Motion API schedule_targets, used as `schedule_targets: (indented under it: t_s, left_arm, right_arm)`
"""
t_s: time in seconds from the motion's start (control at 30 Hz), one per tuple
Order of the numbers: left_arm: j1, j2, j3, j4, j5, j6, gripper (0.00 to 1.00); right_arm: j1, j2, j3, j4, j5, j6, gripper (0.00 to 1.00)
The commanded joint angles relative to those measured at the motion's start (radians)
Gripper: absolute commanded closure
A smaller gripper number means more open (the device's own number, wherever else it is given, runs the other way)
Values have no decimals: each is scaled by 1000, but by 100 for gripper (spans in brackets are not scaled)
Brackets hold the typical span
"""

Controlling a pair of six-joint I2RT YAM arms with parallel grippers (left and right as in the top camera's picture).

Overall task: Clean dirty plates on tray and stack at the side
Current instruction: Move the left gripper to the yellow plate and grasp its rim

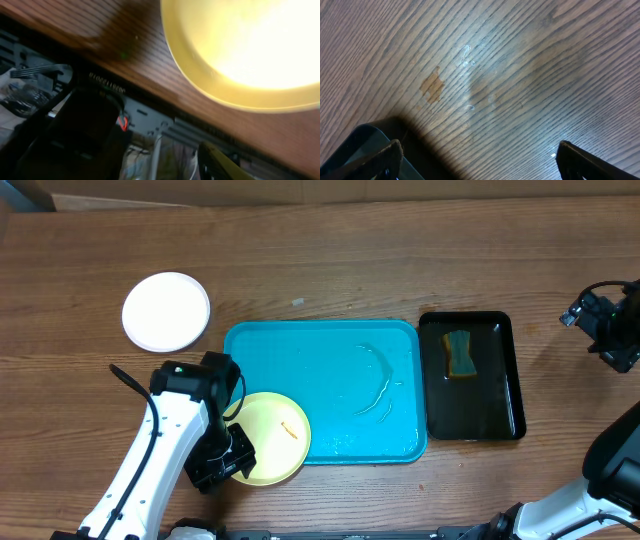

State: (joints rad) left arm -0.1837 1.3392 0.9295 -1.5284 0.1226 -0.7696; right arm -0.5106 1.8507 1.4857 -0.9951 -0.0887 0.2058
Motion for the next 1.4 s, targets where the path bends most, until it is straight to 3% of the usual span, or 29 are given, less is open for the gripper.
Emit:
schedule_targets:
  t_s: [0.0,0.23,0.5,0.87,1.17,1.27,1.37]
  left_arm:
    - [-5,-6,-49,55,-48,-117,49]
    - [-5,-6,-119,206,-52,-208,67]
    - [-5,-6,-182,272,-52,-215,62]
    - [-5,-6,-254,366,-45,-218,71]
    - [-6,-6,-254,423,-43,-210,84]
    - [-6,-6,-254,469,-13,-174,87]
    - [-6,-6,-254,577,36,-25,82]
  right_arm:
    - [-1,-10,13,5,2,4,0]
    - [-1,-10,13,5,2,4,0]
    - [-1,-10,13,5,2,4,0]
    - [-1,-10,13,5,2,4,0]
    - [-1,-10,13,5,2,4,0]
    - [-1,-10,13,5,2,4,0]
    - [-1,-10,13,5,2,4,0]
